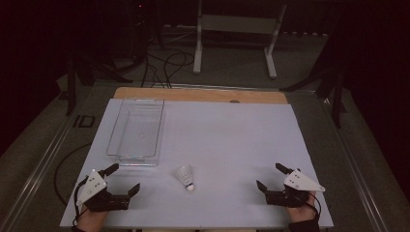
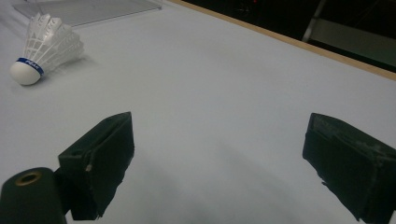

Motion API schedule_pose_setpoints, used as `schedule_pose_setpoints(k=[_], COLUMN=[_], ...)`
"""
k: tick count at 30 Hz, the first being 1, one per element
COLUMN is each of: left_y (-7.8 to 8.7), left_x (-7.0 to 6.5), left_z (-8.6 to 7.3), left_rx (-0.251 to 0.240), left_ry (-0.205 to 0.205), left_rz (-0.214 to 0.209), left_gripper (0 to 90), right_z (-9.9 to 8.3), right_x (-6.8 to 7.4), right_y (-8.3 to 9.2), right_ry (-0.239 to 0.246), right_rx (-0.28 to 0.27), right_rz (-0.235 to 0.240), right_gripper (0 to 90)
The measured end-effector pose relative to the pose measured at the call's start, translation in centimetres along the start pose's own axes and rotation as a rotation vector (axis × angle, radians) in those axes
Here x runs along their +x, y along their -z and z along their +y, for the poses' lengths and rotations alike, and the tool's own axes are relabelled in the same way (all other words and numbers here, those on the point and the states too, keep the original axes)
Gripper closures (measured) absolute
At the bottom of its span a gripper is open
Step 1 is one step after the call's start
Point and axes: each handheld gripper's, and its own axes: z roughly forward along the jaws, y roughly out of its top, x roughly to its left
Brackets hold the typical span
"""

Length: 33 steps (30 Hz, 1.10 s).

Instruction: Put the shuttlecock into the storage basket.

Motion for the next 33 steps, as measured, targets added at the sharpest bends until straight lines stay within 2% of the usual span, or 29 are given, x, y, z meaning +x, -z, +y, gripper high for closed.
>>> schedule_pose_setpoints(k=[5, 9, 13, 16, 17, 21, 24, 27, 28, 31, 33], left_y=[0.2, 0.3, 0.5, 0.6, 0.6, 0.4, 0.3, 0.3, 0.3, 0.3, 0.2], left_x=[0.0, 0.0, 0.2, 0.4, 0.5, 0.5, 0.5, 0.6, 0.6, 0.7, 0.7], left_z=[0.4, 1.6, 2.3, 2.9, 3.3, 3.9, 4.1, 4.6, 4.6, 5.1, 5.2], left_rx=[0.004, 0.025, 0.032, 0.053, 0.073, 0.115, 0.136, 0.185, 0.185, 0.238, 0.249], left_ry=[0.006, -0.028, -0.034, -0.054, -0.079, -0.112, -0.13, -0.158, -0.158, -0.177, -0.192], left_rz=[-0.002, -0.025, -0.043, -0.059, -0.068, -0.099, -0.106, -0.104, -0.104, -0.118, -0.122], left_gripper=[0.3, 0.3, 0.3, 0.3, 0.3, 0.2, 0.3, 0.3, 0.2, 0.2, 0.3], right_z=[0.0, 0.0, 0.0, 0.0, 0.0, 0.0, 0.0, 0.0, 0.0, 0.0, 0.0], right_x=[0.1, 0.1, 0.2, 0.2, 0.2, 0.2, 0.2, 0.2, 0.2, 0.2, 0.2], right_y=[-0.1, 0.0, 0.0, 0.1, 0.1, 0.1, 0.1, 0.1, 0.1, 0.1, 0.1], right_ry=[-0.003, 0.004, 0.006, 0.004, 0.003, 0.001, 0.003, 0.004, 0.003, 0.001, 0.005], right_rx=[0.005, 0.002, 0.001, 0.002, 0.001, 0.0, 0.0, 0.0, 0.0, 0.002, 0.002], right_rz=[0.004, -0.004, -0.003, -0.003, 0.001, 0.004, 0.003, 0.005, 0.007, 0.009, 0.01], right_gripper=[9.0, 9.0, 9.0, 9.0, 9.0, 9.0, 9.0, 9.0, 9.0, 9.0, 9.0])
